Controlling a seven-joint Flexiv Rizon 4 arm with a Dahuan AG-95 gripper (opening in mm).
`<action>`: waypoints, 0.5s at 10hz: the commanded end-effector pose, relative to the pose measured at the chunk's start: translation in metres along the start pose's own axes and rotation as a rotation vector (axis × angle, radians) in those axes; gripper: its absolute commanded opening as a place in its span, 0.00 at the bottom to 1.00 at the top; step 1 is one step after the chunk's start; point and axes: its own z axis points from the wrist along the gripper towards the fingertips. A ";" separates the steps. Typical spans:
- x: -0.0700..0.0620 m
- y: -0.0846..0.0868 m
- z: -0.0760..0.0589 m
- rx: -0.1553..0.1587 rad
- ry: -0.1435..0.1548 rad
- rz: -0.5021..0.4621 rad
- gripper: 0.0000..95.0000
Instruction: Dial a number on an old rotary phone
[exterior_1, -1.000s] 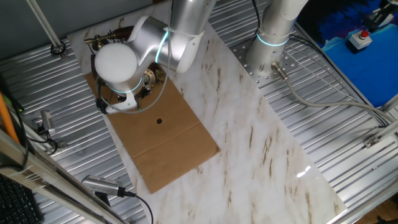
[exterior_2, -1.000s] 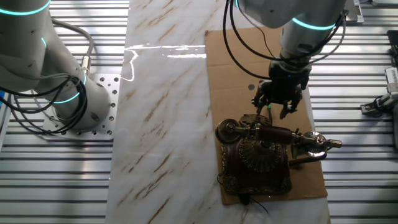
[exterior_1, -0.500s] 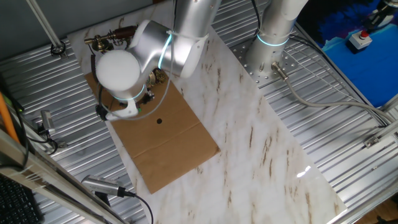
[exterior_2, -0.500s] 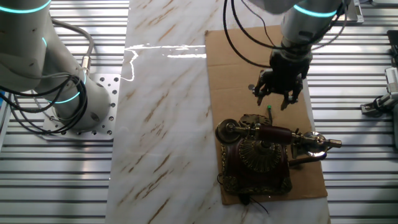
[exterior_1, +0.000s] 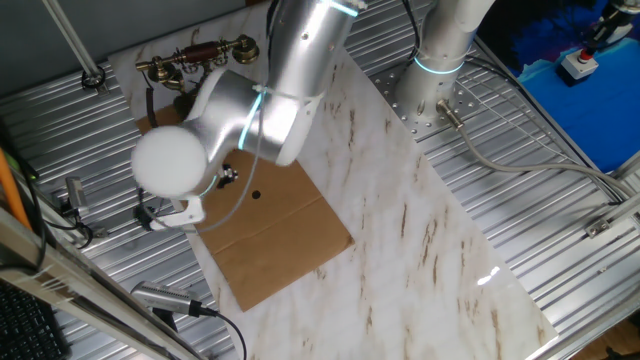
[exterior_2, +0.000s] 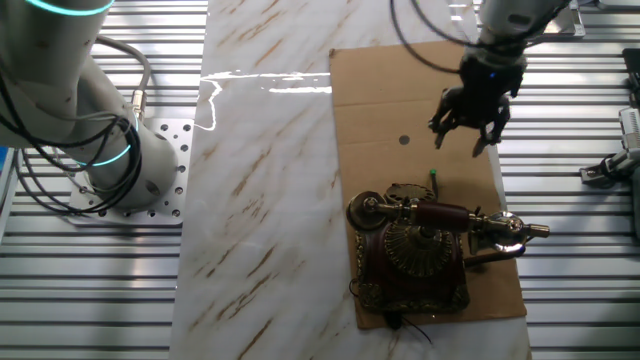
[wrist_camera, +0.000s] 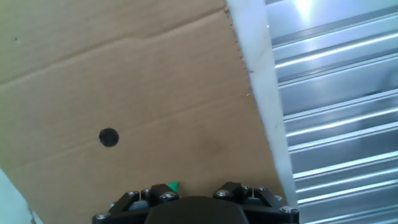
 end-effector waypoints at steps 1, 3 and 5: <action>-0.004 0.004 -0.007 -0.025 -0.346 0.042 0.60; -0.005 0.006 -0.009 -0.025 -0.363 0.048 0.60; -0.006 0.006 -0.008 0.002 -0.197 0.031 0.40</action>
